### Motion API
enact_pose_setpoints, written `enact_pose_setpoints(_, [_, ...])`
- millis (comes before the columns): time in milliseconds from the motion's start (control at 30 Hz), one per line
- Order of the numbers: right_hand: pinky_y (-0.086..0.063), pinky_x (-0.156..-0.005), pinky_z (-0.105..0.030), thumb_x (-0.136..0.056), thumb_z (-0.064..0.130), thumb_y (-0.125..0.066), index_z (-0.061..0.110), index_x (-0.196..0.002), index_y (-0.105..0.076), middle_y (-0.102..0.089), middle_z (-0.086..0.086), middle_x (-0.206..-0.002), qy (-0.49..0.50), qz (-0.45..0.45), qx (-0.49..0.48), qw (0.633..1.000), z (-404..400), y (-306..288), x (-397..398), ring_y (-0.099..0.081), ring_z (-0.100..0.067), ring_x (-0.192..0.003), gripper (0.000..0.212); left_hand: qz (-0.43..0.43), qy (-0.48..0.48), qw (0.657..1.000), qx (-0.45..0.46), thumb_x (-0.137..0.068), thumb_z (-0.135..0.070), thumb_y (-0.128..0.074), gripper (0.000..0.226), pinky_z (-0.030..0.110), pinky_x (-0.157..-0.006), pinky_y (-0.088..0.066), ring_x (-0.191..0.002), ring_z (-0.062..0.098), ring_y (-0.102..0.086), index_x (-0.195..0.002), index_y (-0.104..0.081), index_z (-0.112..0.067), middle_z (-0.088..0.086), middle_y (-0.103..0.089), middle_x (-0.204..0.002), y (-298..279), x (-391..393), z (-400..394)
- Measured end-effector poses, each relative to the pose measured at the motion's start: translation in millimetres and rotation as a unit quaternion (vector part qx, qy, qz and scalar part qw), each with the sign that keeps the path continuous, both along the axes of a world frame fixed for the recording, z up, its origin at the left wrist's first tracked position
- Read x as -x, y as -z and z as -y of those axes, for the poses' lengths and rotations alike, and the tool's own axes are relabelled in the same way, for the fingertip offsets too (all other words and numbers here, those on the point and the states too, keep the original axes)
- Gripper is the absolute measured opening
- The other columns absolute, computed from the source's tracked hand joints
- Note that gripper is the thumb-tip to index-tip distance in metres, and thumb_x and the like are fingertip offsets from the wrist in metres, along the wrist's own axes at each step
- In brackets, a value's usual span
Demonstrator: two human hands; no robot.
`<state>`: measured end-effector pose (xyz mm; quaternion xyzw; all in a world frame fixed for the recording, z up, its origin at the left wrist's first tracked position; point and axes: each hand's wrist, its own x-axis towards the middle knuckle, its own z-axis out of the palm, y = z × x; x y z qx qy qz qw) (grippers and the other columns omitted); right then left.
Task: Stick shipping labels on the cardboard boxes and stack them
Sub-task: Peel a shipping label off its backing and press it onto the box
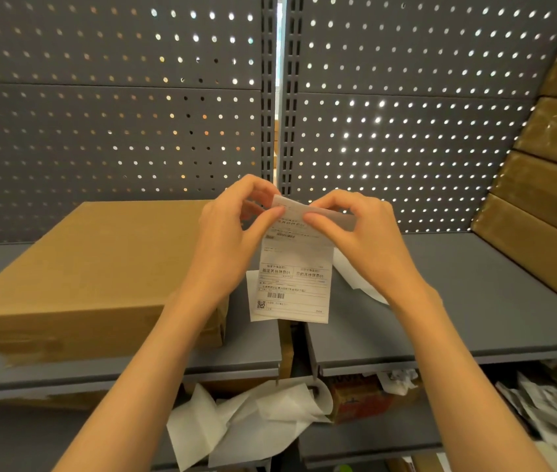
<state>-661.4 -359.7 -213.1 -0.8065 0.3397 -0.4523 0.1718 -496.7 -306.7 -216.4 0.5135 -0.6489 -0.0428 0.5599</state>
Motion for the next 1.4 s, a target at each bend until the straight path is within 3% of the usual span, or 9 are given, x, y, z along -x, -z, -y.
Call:
enact_pose_setpoints(733, [-0.047,-0.067,-0.033,-0.085,0.038,-0.066,0.028,-0.073,-0.063,-0.059,0.02,-0.066,0.026,-0.01,0.002,1.0,12.5,6.3,-2.1,-0.056,-0.006,-0.069,0.016,-0.011,-0.009,1.0,0.006,-0.088,-0.021,-0.064,0.004,0.015,-0.066,-0.048,-0.075,0.006,-0.061,-0.091,-0.061,-0.021,-0.012,-0.065,-0.085,1.9,-3.6,6.6])
enact_pose_setpoints(1000, [-0.049,-0.064,-0.04,-0.085,0.041,-0.065,0.021,-0.071,-0.063,-0.062,0.011,-0.066,0.038,-0.022,-0.004,0.999,14.5,8.2,-2.1,-0.058,-0.013,-0.066,0.024,0.001,-0.016,1.0,0.017,-0.088,-0.016,-0.064,0.004,0.018,-0.068,-0.048,-0.077,0.006,-0.061,-0.085,-0.062,-0.019,-0.01,-0.065,-0.086,1.6,-4.9,9.2])
enact_pose_setpoints(1167, [-0.045,-0.061,-0.033,-0.085,0.04,-0.065,0.02,-0.07,-0.06,-0.059,0.01,-0.064,0.017,-0.015,-0.017,1.0,14.5,9.2,-2.1,-0.054,-0.011,-0.063,0.026,0.002,-0.028,0.999,0.02,-0.087,-0.017,-0.064,0.003,0.016,-0.068,-0.047,-0.078,0.004,-0.06,-0.086,-0.063,-0.02,-0.01,-0.065,-0.086,2.5,-6.2,11.8])
enact_pose_setpoints(1267, [-0.036,-0.056,-0.021,-0.091,0.041,-0.056,0.018,-0.064,-0.053,-0.051,0.012,-0.058,-0.012,0.002,-0.053,0.999,12.0,8.8,-1.8,-0.045,-0.008,-0.057,0.036,-0.014,-0.037,0.999,0.023,-0.087,-0.015,-0.064,0.008,0.011,-0.067,-0.045,-0.077,0.004,-0.06,-0.084,-0.061,-0.021,-0.011,-0.065,-0.084,2.7,-6.0,11.8])
enact_pose_setpoints(1333, [-0.03,-0.056,-0.027,-0.098,0.039,-0.043,0.009,-0.063,-0.048,-0.044,0.002,-0.057,-0.035,0.025,-0.078,0.996,11.2,8.5,-1.4,-0.036,-0.013,-0.056,0.046,-0.018,-0.041,0.999,0.021,-0.088,-0.015,-0.063,0.009,0.009,-0.066,-0.043,-0.076,0.004,-0.06,-0.083,-0.061,-0.023,-0.013,-0.064,-0.082,2.8,-5.7,12.0])
enact_pose_setpoints(1400, [-0.034,-0.061,-0.029,-0.096,0.033,-0.034,0.004,-0.072,-0.057,-0.054,-0.012,-0.072,-0.046,0.035,-0.086,0.995,11.8,8.7,0.4,-0.044,-0.025,-0.068,0.044,-0.02,-0.048,0.998,0.019,-0.088,-0.016,-0.062,0.009,0.009,-0.066,-0.043,-0.077,0.003,-0.059,-0.083,-0.06,-0.023,-0.015,-0.063,-0.082,2.9,-6.0,12.4])
